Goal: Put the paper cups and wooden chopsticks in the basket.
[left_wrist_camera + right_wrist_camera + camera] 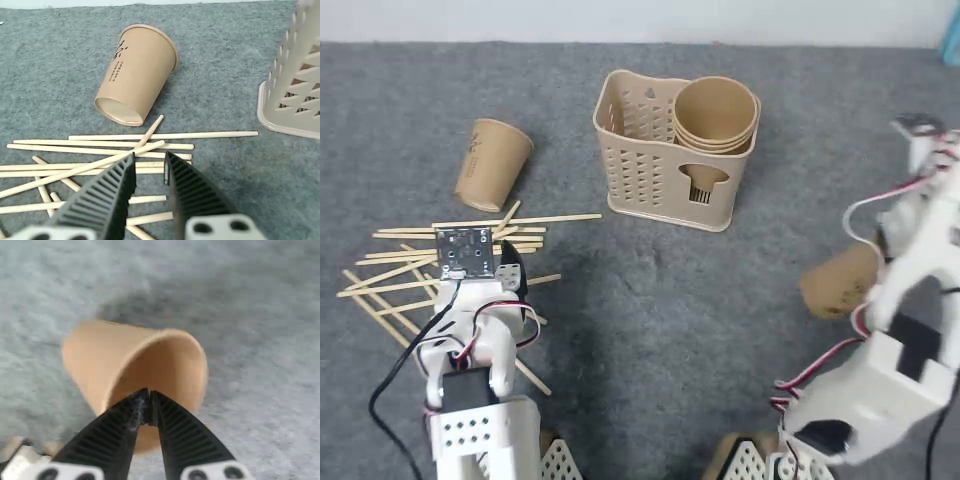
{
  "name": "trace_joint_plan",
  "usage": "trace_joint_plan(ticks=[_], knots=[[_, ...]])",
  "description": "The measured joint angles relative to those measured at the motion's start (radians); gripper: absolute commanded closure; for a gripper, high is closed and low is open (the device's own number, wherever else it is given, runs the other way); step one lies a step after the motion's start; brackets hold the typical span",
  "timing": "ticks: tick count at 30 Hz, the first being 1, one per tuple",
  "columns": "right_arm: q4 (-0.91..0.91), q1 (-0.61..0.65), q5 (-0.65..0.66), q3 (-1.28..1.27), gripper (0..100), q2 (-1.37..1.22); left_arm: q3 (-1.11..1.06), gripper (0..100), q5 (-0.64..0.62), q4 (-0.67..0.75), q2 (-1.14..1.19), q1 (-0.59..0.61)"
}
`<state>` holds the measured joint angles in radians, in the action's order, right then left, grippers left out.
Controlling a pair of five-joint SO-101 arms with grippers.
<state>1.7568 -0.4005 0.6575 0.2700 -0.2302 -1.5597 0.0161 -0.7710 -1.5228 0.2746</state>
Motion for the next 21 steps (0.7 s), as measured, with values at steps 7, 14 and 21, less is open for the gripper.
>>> trace_joint_plan(ticks=[7, 14, 21], knots=[[0.0, 0.183, -0.043, -0.186, 99.0, 0.101, 0.0, 91, 0.0, 0.0, 0.0, 0.0], [0.0, 0.253, -0.046, -0.203, 95.6, 0.347, 0.0, 91, 0.0, 0.0, 0.0, 0.0], [0.0, 0.236, -0.046, -0.23, 81.6, 0.557, 0.0, 91, 0.0, 0.0, 0.0, 0.0]])
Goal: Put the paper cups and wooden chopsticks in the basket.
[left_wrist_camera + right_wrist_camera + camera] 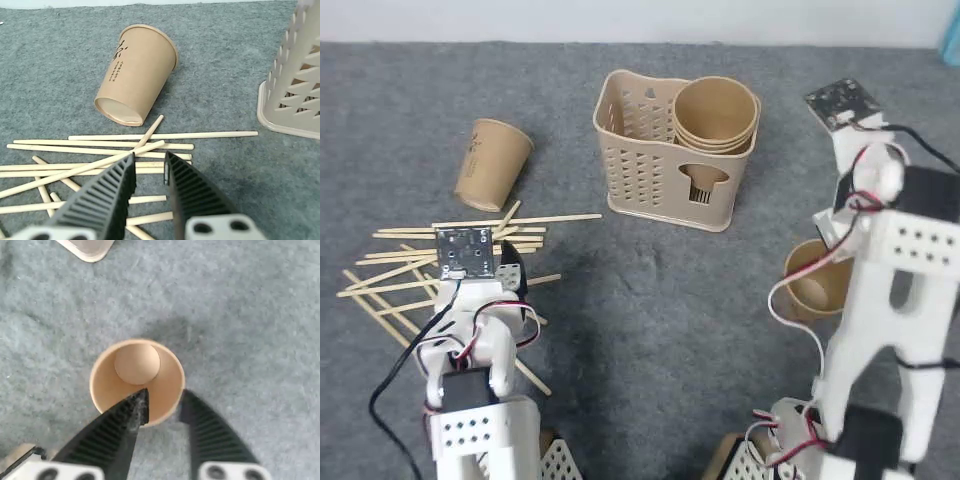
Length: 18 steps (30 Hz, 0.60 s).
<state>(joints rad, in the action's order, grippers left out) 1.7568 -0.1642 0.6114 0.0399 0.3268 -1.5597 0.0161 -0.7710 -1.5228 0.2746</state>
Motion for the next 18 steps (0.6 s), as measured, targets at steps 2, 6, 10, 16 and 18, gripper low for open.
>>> trace_joint_plan(ticks=[2, 6, 10, 16, 18], knots=[[0.0, -0.028, 0.0, -0.026, 83.1, 0.005, 0.0, 91, 0.0, 0.0, 0.0, 0.0], [-0.034, -0.078, 0.0, -0.12, 85.1, 0.005, 0.0, 91, 0.0, 0.0, 0.0, 0.0], [-0.129, -0.115, -0.002, -0.247, 85.0, 0.003, 0.0, 91, 0.0, 0.0, 0.0, 0.0], [-0.253, -0.123, -0.005, -0.387, 85.0, -0.009, 0.0, 91, 0.0, 0.0, 0.0, 0.0], [-0.279, -0.121, -0.032, -0.396, 85.1, -0.008, 0.0, 91, 0.0, 0.0, 0.0, 0.0]])
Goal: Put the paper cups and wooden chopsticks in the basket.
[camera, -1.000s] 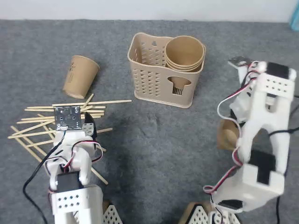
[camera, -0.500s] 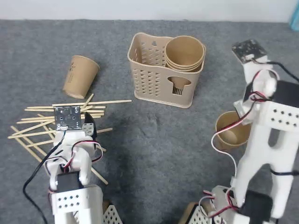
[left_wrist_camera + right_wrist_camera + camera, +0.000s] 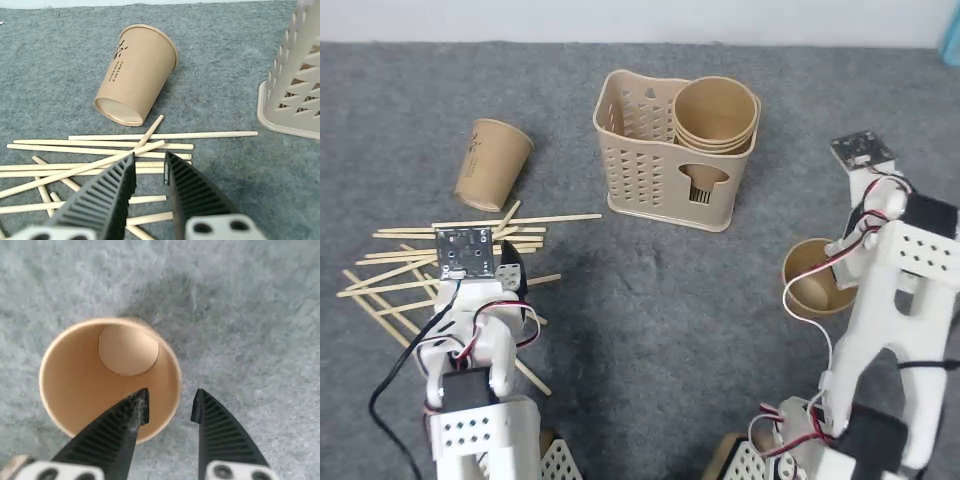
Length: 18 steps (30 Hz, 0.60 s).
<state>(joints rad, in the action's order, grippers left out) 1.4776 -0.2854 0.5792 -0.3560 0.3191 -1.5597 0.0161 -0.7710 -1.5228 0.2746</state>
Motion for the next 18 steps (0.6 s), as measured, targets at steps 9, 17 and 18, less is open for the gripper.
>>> trace_joint_plan(ticks=[9, 17, 18], knots=[[-0.135, -0.003, -0.028, -0.138, 98.7, 0.0, 0.0, 91, 0.0, 0.0, 0.0, 0.0], [-0.14, -0.003, -0.028, -0.135, 99.1, 0.0, 0.0, 91, 0.0, 0.0, 0.0, 0.0], [-0.115, -0.003, -0.029, -0.117, 99.1, 0.0, 0.0, 91, 0.0, 0.0, 0.0, 0.0]])
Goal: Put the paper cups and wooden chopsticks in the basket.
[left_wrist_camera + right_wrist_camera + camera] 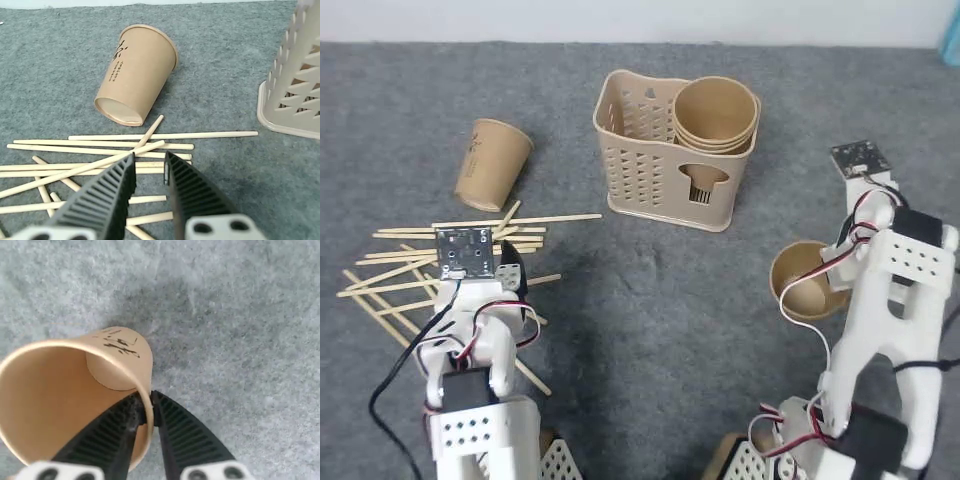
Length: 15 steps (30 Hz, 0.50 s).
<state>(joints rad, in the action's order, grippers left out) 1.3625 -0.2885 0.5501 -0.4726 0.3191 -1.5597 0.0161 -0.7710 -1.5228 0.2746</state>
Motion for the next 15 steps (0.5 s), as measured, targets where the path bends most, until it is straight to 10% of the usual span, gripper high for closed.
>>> trace_joint_plan(ticks=[15], knots=[[0.384, 0.015, -0.336, 0.709, 99.1, 0.0, 0.0, 91, 0.0, 0.0, 0.0, 0.0]])
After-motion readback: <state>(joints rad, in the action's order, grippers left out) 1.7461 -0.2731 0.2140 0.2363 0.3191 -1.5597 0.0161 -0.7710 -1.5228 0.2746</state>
